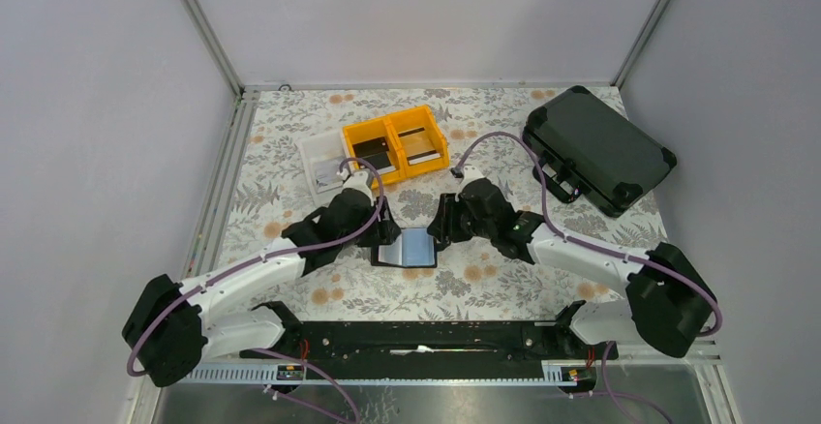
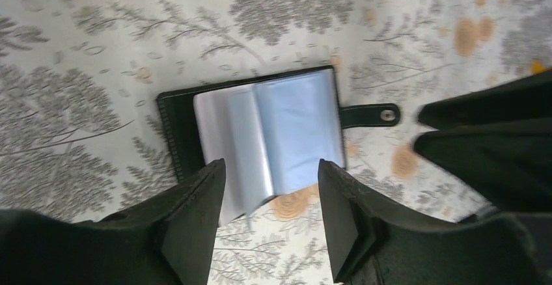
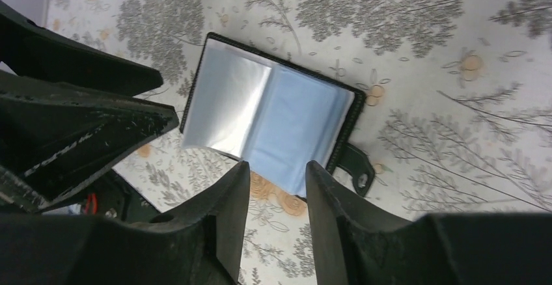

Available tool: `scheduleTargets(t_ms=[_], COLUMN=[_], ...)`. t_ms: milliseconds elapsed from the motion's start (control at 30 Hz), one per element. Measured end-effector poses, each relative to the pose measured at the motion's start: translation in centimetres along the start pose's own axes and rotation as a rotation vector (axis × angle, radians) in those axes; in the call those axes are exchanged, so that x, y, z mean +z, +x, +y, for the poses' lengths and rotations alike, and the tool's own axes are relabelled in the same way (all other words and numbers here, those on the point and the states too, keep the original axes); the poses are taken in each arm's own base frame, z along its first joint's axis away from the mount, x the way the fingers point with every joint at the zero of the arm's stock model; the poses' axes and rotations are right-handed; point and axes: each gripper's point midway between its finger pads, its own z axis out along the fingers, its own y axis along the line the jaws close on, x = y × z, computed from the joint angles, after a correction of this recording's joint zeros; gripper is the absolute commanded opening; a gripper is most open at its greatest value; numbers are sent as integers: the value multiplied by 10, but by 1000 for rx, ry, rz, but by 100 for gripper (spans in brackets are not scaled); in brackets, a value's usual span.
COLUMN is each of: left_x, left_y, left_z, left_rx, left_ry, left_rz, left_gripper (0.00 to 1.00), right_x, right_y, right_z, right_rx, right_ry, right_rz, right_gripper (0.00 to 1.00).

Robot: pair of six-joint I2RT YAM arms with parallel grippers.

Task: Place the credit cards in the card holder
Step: Open the card holder at the center of the board.

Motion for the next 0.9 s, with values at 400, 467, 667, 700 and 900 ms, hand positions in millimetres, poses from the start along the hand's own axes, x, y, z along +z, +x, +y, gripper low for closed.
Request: scheduleTargets(t_ms=[400, 467, 667, 700, 900], left_x=[15, 21, 33, 35, 38], left_y=[9, 13, 28, 31, 42], left_z=[-38, -36, -23, -19, -1], left_rx=[-42, -44, -40, -39, -34], left_ry=[169, 159, 107, 92, 29], left_rz=[76, 94, 133, 140, 153], left_gripper=[53, 54, 52, 52, 52], right_x=[18, 18, 18, 18, 18], right_y=[16, 16, 19, 19, 20], right_z=[3, 3, 1, 0, -1], right_rx=[66, 68, 69, 69, 69], right_ry=[-41, -40, -37, -37, -31], right_rz=[42, 42, 46, 47, 46], right_gripper=[39, 38, 38, 38, 38])
